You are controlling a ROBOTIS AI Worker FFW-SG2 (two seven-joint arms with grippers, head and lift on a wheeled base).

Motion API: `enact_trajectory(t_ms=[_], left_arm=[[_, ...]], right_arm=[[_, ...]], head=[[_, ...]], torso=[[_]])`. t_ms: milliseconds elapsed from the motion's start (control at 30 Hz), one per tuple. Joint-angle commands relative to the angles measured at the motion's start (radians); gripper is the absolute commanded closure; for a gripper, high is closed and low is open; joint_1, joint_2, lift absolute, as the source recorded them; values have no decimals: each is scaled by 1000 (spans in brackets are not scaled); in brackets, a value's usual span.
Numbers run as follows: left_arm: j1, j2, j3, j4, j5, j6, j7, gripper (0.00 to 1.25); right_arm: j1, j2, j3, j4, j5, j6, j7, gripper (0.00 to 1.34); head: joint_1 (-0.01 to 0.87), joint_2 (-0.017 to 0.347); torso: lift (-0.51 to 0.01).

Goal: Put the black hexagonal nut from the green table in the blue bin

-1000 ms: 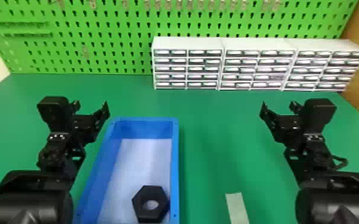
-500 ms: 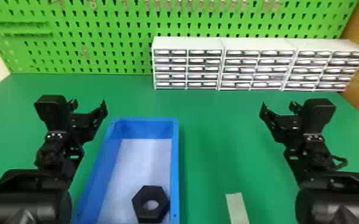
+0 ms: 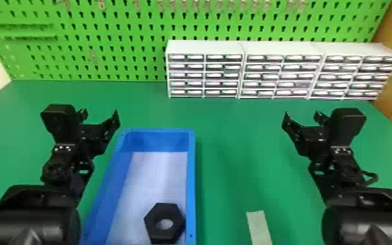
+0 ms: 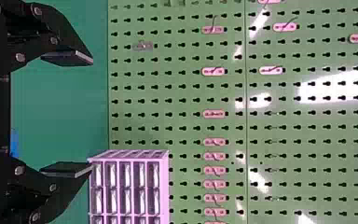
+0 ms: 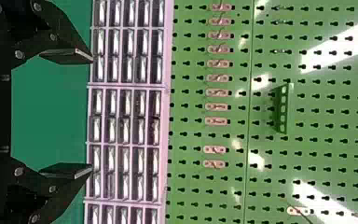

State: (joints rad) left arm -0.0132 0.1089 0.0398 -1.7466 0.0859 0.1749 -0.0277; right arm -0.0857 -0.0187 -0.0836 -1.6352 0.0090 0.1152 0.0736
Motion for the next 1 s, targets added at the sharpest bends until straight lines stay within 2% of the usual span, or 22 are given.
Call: enact_trajectory(t_ms=[0, 967], left_arm=[[-5, 0, -4, 1, -1, 0, 2, 449], [-13, 0, -11, 7, 3, -2, 2, 449]], right_arm=[[-2, -1, 1, 0, -1, -2, 0, 444], [-12, -6, 18, 5, 8, 0, 0, 446]], head=[[686, 51], [686, 51]], torso=[[-96], [-96]])
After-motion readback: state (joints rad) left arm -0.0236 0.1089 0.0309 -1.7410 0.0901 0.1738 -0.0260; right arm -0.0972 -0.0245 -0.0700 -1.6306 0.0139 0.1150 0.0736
